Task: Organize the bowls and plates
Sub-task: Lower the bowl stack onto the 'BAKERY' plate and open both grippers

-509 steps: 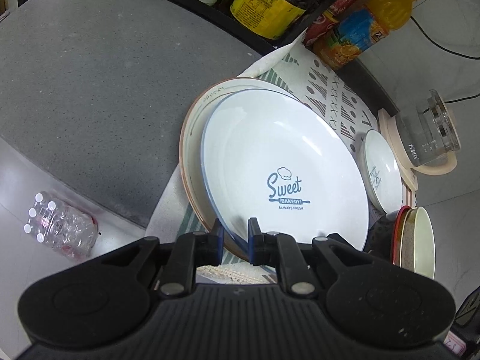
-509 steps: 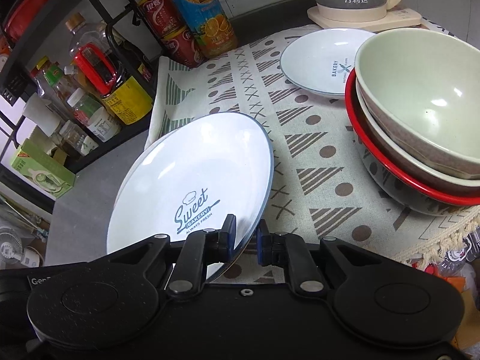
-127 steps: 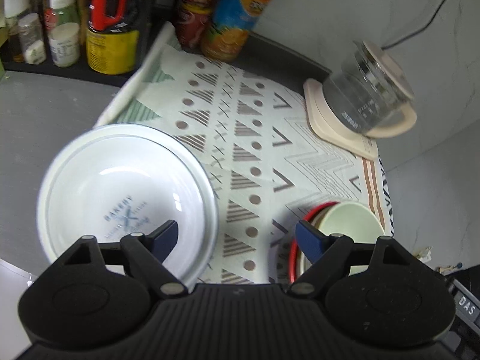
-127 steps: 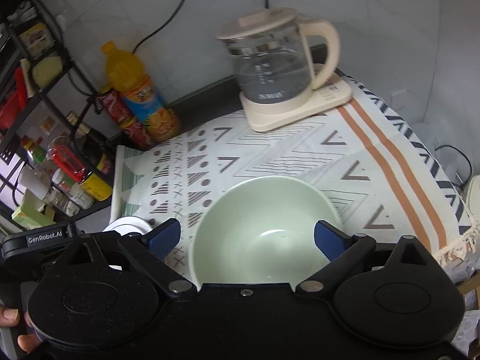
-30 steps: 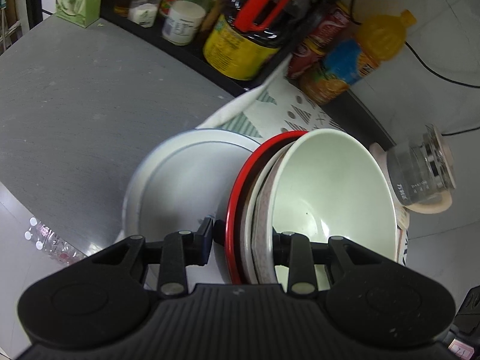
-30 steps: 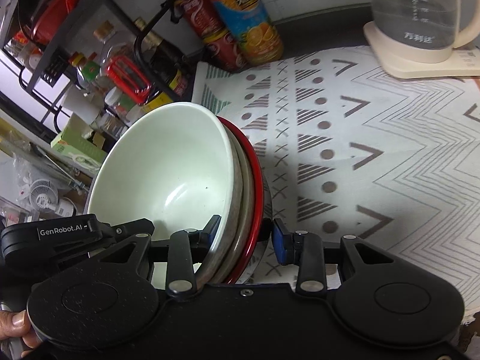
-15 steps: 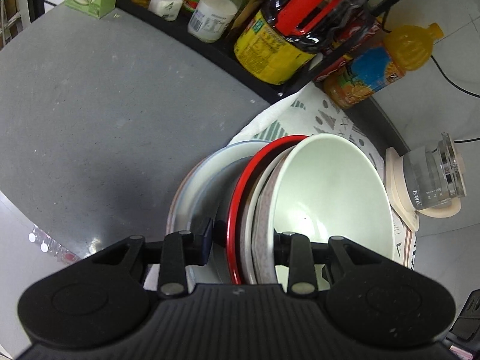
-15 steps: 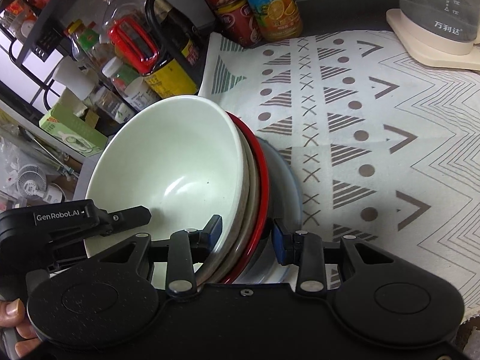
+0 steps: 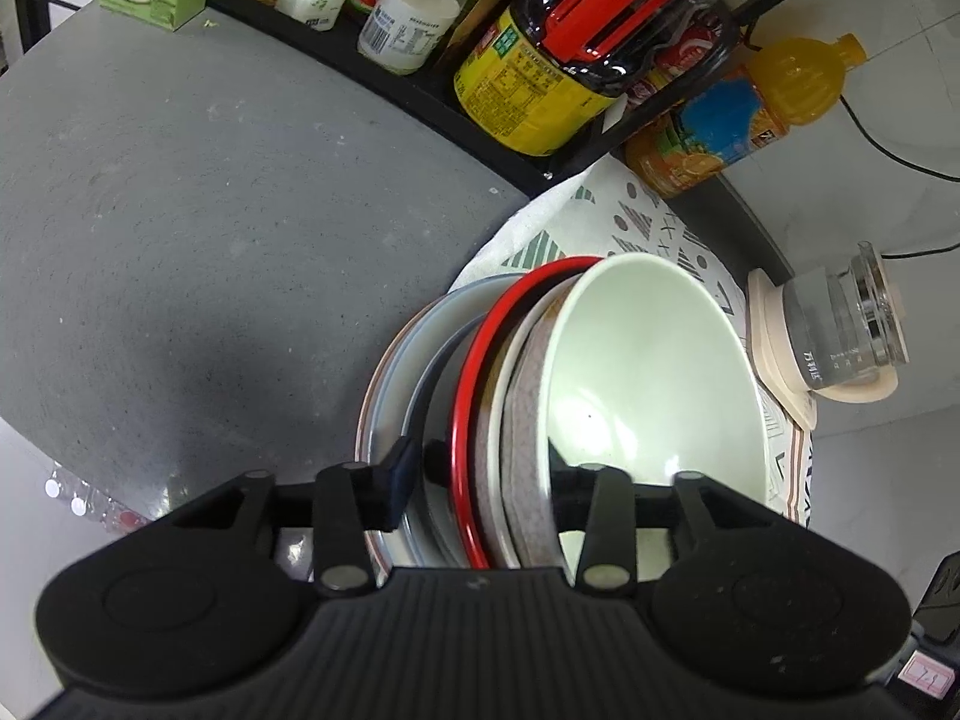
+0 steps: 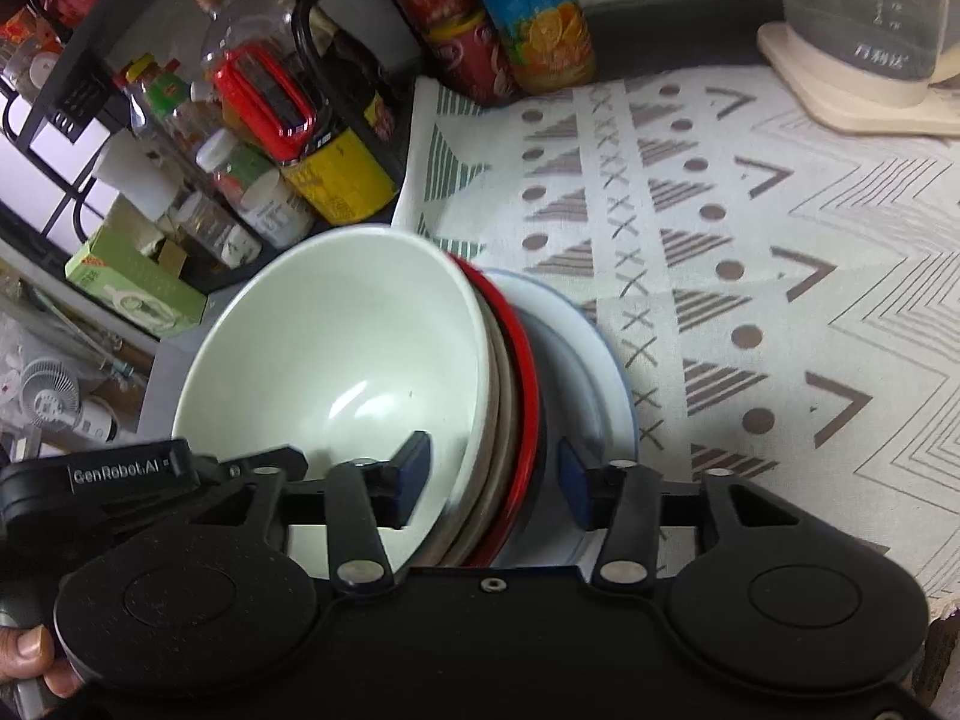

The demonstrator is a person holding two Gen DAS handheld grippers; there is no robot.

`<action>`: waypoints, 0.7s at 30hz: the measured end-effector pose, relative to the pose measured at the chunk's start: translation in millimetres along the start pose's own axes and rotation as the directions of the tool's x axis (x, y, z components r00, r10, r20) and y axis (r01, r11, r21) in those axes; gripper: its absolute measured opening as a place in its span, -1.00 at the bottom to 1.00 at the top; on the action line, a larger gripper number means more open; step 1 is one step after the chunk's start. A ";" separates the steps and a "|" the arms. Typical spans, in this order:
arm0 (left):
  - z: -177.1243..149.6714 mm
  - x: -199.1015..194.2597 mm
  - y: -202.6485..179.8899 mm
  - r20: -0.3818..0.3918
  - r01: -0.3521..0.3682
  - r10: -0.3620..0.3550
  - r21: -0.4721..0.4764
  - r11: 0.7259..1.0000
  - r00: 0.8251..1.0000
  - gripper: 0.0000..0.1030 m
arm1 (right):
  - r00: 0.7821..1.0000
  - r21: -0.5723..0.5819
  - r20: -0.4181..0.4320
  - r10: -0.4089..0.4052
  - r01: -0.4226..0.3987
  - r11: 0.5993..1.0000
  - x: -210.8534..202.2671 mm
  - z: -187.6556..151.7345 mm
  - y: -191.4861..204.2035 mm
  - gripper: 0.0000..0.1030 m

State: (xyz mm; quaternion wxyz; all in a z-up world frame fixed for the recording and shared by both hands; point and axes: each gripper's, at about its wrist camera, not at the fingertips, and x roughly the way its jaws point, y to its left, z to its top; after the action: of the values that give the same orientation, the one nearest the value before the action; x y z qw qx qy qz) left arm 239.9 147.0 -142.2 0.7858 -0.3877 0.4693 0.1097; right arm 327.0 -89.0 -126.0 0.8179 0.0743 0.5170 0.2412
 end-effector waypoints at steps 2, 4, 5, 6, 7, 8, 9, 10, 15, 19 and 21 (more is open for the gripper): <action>0.7 -5.6 -0.3 0.013 0.002 -0.002 0.019 1.000 1.000 0.08 | 1.000 0.010 0.013 -0.014 0.013 1.000 -4.1 -0.5 1.0 0.07; 2.1 -11.0 -2.0 0.026 -0.001 -0.001 0.053 0.999 1.000 0.21 | 0.999 0.013 0.028 -0.027 0.027 1.000 -8.0 -2.4 2.5 0.14; 3.0 -13.5 -3.0 0.030 -0.006 0.003 0.069 0.998 1.000 0.29 | 0.999 0.018 0.037 -0.036 0.036 0.999 -9.9 -3.8 2.8 0.20; 4.0 -16.2 -4.0 0.035 -0.012 0.010 0.084 0.996 0.999 0.33 | 0.998 0.028 0.050 -0.041 0.039 0.999 -12.1 -5.3 3.0 0.23; 4.7 -19.3 -4.8 0.044 -0.018 0.014 0.097 0.995 0.999 0.38 | 0.997 0.039 0.063 -0.042 0.040 0.998 -13.9 -6.6 2.9 0.27; 5.5 -22.3 -5.6 0.057 -0.021 0.014 0.112 0.994 0.998 0.42 | 0.996 0.050 0.076 -0.043 0.039 0.998 -15.9 -8.1 2.9 0.33; 5.9 -24.9 -6.7 0.067 -0.022 0.013 0.127 0.992 0.998 0.44 | 0.995 0.061 0.089 -0.045 0.040 0.997 -18.2 -9.7 3.0 0.36; 6.3 -26.8 -7.8 0.074 -0.023 0.012 0.140 0.990 0.997 0.51 | 0.993 0.073 0.103 -0.054 0.047 0.996 -21.0 -11.6 3.0 0.45; 6.3 -34.2 -13.3 0.088 -0.034 0.019 0.178 0.983 0.996 0.54 | 0.982 0.102 0.163 -0.096 0.080 0.992 -37.9 -23.4 2.0 0.59; -2.0 -47.0 -20.7 0.103 -0.029 0.004 0.234 0.972 0.995 0.55 | 0.972 0.127 0.202 -0.119 0.094 0.987 -58.9 -36.1 -2.9 0.71; -7.8 -54.0 -24.6 0.117 -0.030 0.000 0.255 0.966 0.993 0.56 | 0.965 0.125 0.227 -0.135 0.108 0.986 -70.9 -43.5 -5.5 0.72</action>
State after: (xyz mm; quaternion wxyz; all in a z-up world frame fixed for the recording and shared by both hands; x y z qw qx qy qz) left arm 219.1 135.2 -87.4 0.8543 -0.2722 0.4361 0.0765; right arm 265.7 -132.8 -90.4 0.8811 0.1160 0.4330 0.1508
